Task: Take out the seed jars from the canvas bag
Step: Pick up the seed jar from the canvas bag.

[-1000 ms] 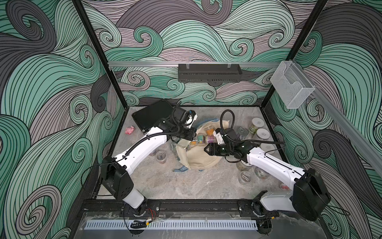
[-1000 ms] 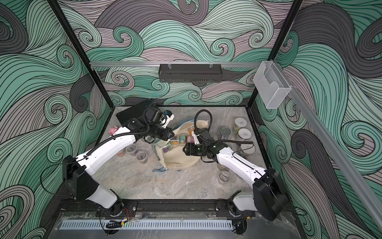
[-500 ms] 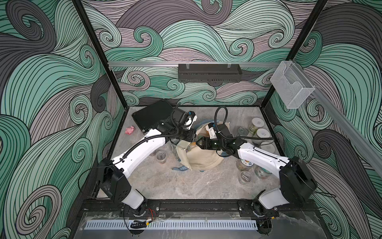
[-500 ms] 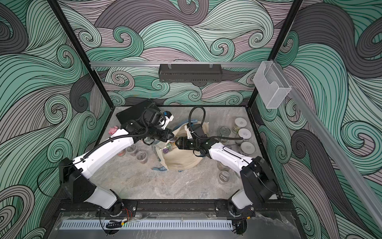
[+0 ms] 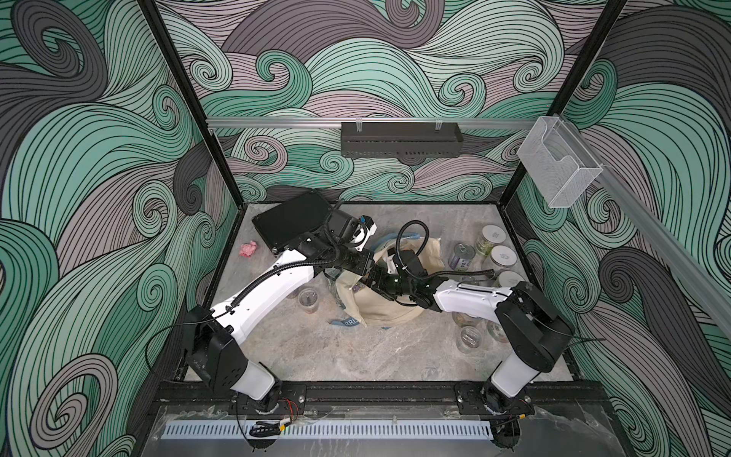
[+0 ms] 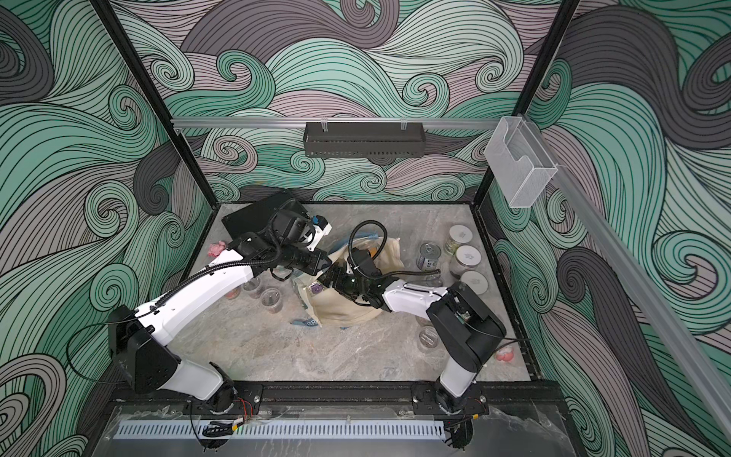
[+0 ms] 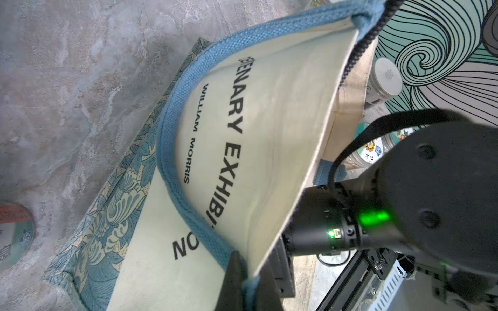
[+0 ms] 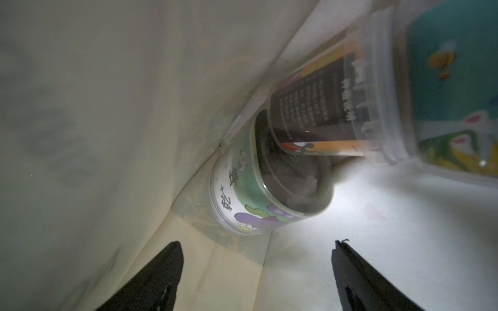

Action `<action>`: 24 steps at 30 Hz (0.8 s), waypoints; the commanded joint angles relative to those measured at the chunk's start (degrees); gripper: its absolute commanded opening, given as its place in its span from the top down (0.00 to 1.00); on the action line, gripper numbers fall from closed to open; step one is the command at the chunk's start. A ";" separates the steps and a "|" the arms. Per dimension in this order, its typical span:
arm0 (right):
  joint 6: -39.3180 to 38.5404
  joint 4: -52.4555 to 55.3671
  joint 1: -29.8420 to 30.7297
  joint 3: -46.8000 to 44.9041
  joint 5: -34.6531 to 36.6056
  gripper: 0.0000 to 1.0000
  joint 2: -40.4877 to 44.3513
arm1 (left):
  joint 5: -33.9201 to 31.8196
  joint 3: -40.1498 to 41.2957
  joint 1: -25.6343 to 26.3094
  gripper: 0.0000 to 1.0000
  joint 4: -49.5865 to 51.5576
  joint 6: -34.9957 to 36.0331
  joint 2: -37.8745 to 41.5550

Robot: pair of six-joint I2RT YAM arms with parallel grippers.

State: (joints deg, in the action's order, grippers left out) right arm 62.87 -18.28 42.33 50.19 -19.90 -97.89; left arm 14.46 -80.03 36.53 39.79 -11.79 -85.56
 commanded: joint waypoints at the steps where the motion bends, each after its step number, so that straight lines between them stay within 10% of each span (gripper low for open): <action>1: 10.51 -7.93 0.63 -0.83 0.48 0.08 -3.05 | 2.59 -0.22 0.73 1.00 1.64 0.50 1.97; 24: 31.34 -24.39 2.23 3.36 6.58 0.01 -20.93 | 6.55 -1.29 1.04 1.00 2.50 1.44 0.43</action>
State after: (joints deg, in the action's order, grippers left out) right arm 88.60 -43.81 44.25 52.97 -14.96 -115.83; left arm 16.34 -80.03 36.71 40.49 -10.70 -85.69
